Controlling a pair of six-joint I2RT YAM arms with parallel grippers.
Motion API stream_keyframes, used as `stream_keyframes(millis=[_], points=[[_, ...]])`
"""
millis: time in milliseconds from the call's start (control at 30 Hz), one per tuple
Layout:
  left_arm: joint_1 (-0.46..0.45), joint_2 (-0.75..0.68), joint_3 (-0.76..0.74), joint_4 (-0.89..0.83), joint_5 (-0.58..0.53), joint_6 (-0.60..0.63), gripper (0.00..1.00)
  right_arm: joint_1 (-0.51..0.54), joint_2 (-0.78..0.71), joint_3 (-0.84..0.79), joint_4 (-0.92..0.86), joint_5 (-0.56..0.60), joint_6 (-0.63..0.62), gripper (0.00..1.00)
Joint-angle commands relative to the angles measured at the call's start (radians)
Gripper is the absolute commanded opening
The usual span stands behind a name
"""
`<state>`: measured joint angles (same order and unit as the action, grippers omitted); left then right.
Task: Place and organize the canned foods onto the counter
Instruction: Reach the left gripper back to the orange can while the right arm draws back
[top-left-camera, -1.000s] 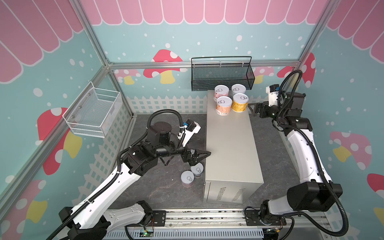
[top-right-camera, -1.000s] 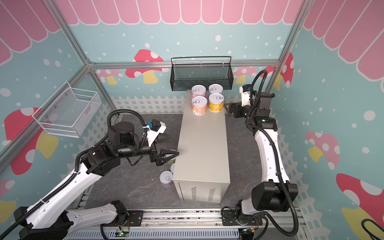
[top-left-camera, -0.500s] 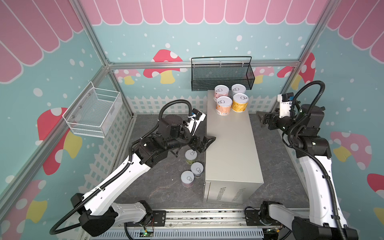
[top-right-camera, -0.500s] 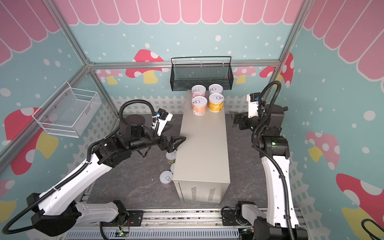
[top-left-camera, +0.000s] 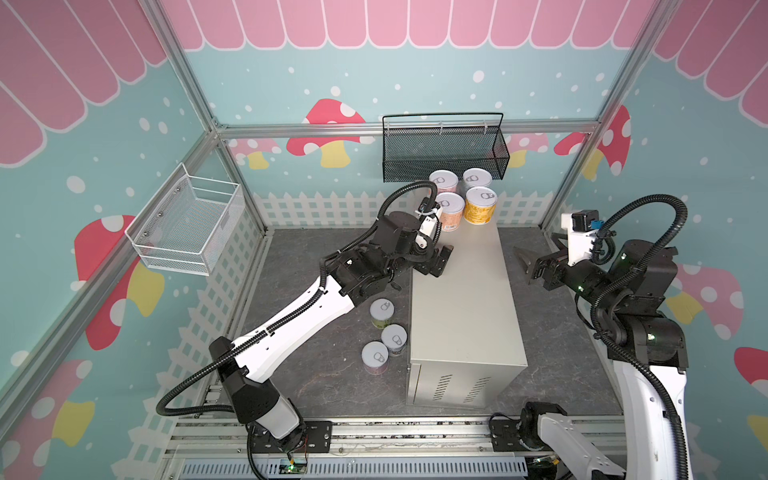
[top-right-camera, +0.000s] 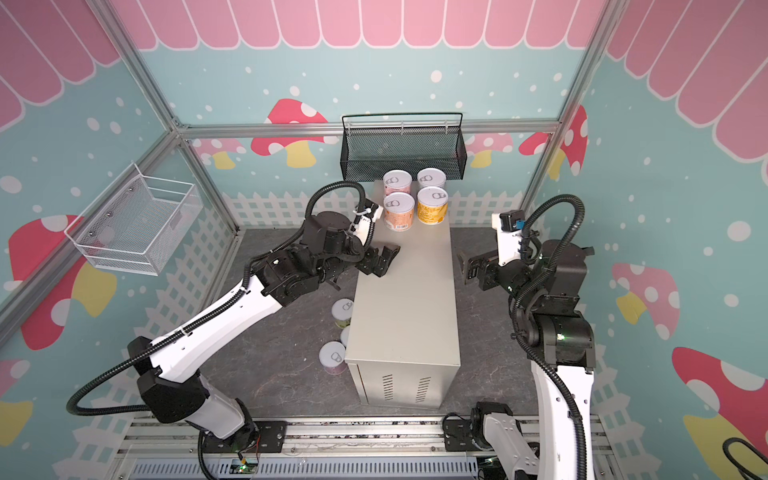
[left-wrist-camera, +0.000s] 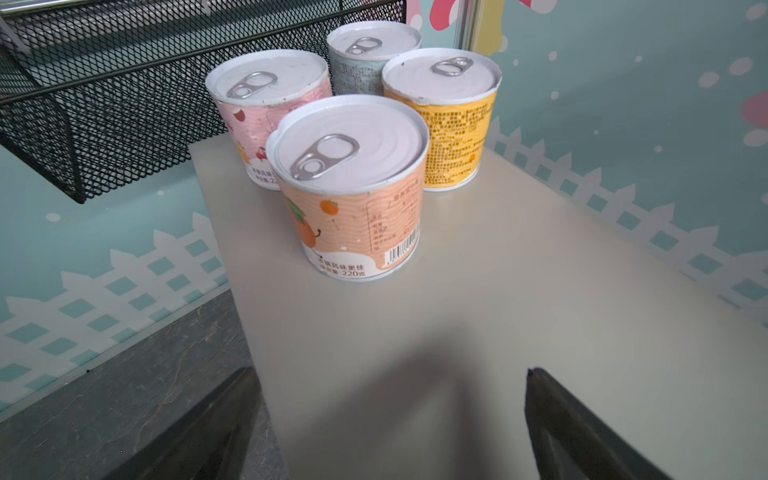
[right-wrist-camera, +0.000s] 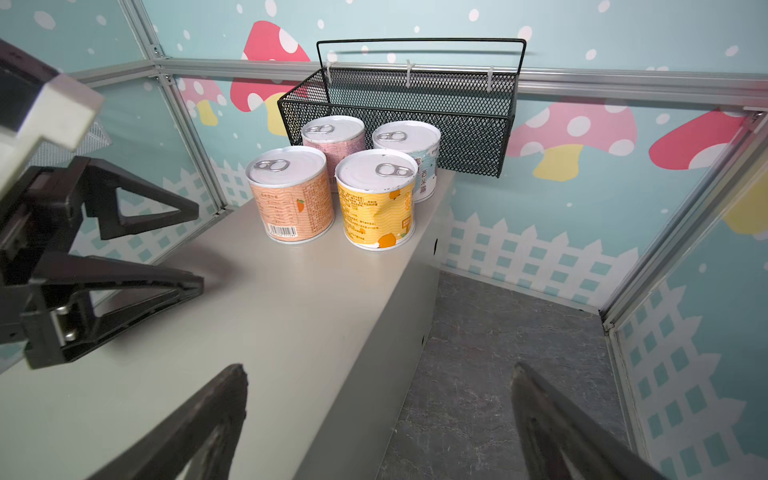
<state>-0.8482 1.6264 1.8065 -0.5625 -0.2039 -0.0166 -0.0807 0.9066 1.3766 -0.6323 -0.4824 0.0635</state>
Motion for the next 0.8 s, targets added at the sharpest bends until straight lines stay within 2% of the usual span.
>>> stream_keyframes(millis=[0,167,533,767], points=[[-0.003,0.037,0.060,0.012,-0.086,0.027,0.99,-0.003,-0.011,-0.026,-0.020,-0.045,-0.023,0.99],[0.001,0.086,0.086,0.039,-0.143,0.041,0.99,-0.002,-0.031,-0.032,-0.022,-0.041,-0.028,0.99],[0.022,0.156,0.139,0.044,-0.129,0.037,0.85,-0.002,-0.030,-0.026,-0.027,-0.039,-0.032,0.99],[0.044,0.173,0.156,0.045,-0.094,0.028,0.84,-0.002,-0.030,-0.027,-0.027,-0.039,-0.033,1.00]])
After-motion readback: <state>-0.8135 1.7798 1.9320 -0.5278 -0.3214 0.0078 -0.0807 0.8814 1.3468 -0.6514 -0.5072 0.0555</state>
